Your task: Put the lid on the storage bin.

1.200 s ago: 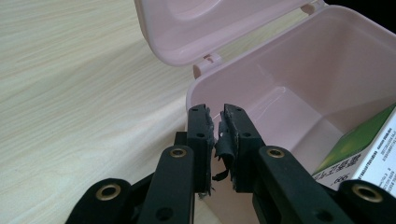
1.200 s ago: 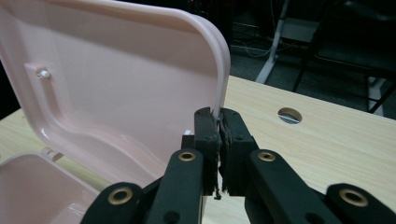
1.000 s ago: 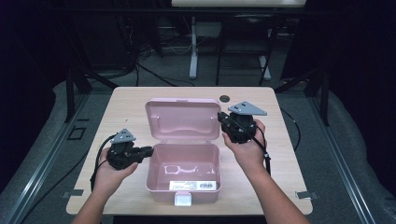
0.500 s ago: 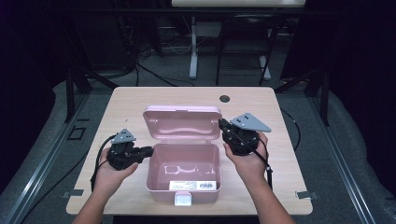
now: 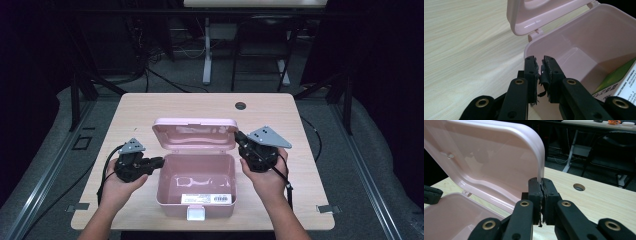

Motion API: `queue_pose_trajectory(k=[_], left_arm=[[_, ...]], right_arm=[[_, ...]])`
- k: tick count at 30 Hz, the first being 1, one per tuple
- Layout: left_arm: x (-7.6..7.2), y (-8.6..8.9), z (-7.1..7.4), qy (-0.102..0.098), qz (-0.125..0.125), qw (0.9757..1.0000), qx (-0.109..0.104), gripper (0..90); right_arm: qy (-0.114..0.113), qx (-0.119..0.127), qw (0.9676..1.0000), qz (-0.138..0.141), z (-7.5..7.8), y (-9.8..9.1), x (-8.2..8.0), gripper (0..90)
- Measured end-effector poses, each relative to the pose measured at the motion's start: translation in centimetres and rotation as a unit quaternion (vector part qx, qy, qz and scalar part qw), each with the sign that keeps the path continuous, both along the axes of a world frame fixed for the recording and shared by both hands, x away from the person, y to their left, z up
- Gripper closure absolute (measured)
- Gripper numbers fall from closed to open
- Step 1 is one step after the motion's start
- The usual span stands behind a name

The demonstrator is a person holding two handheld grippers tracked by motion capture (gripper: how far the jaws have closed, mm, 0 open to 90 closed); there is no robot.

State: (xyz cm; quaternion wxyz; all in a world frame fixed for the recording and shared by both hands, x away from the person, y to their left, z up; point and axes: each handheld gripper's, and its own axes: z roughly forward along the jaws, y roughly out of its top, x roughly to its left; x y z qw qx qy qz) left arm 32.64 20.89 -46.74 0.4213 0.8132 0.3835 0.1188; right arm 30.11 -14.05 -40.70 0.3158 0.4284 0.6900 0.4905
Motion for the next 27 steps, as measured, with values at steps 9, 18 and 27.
queue_pose_trajectory(k=[9,18,27], left_arm=[[0.0,0.3,0.4,-0.004,0.002,1.0000,-0.007,79.0],[-0.7,0.6,2.0,-0.031,0.005,0.9993,-0.018,76.3],[-1.7,0.7,4.1,-0.067,0.013,0.9972,-0.030,76.4]], right_arm=[[0.002,0.008,1.0000,0.006,-0.1,-0.2,-0.1,86.6],[0.003,0.006,1.0000,0.006,-0.1,-0.2,-0.5,86.4],[0.002,0.005,1.0000,0.006,-0.2,-0.2,-0.7,86.2]])
